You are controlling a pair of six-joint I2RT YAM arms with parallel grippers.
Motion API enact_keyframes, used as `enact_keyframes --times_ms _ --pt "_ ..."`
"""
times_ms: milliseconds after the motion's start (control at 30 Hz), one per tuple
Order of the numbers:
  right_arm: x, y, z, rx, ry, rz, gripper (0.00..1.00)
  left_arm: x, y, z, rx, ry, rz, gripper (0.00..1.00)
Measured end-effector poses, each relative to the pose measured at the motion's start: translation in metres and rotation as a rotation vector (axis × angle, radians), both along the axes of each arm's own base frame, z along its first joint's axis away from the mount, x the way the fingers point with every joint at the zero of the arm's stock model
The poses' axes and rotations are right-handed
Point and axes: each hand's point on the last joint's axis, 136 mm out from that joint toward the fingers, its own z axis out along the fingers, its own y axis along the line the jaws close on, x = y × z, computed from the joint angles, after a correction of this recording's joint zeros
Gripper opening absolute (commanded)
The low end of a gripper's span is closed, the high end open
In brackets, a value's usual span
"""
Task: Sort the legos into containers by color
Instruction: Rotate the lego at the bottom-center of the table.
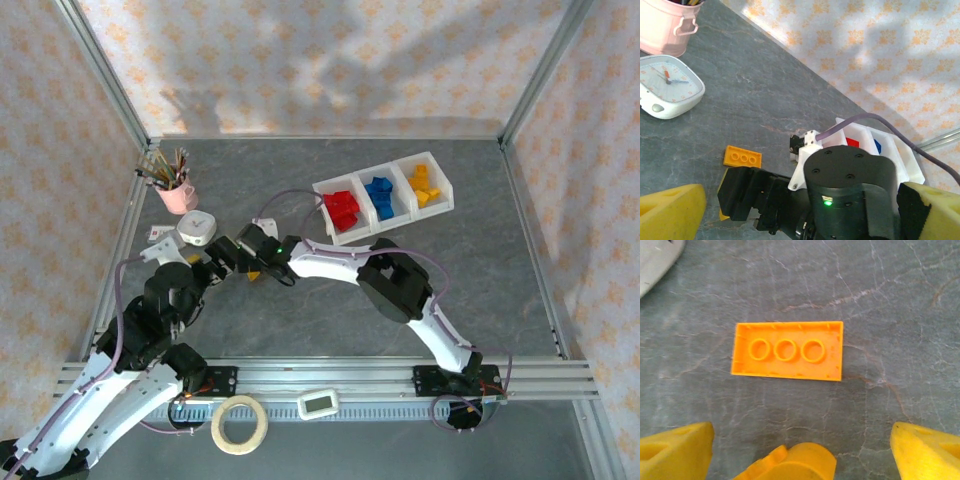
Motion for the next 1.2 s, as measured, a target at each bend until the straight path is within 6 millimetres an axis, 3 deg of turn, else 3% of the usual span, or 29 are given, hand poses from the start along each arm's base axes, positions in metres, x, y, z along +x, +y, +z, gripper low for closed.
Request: enact_keyframes --times_ms 333,633,900,1200 --pt "-0.006 -0.01 -0.007 -0.067 -0.018 -0.033 0.82 0.0 0.001 -0.008 0.009 0.014 0.003 0.99" --pt "-0.024 -0.042 -0.006 -0.128 0.006 -0.032 0.68 0.0 -0.001 -0.014 0.014 0.025 -0.001 0.99" --pt "-0.033 -0.046 -0.008 -0.127 0.04 -0.016 0.81 0.002 -0.002 -0.016 0.018 0.034 -0.003 0.99" --pt "-0.051 -0.068 -0.008 -0.155 0.088 -0.027 0.79 0.002 -0.002 -0.016 0.019 0.034 -0.004 0.99"
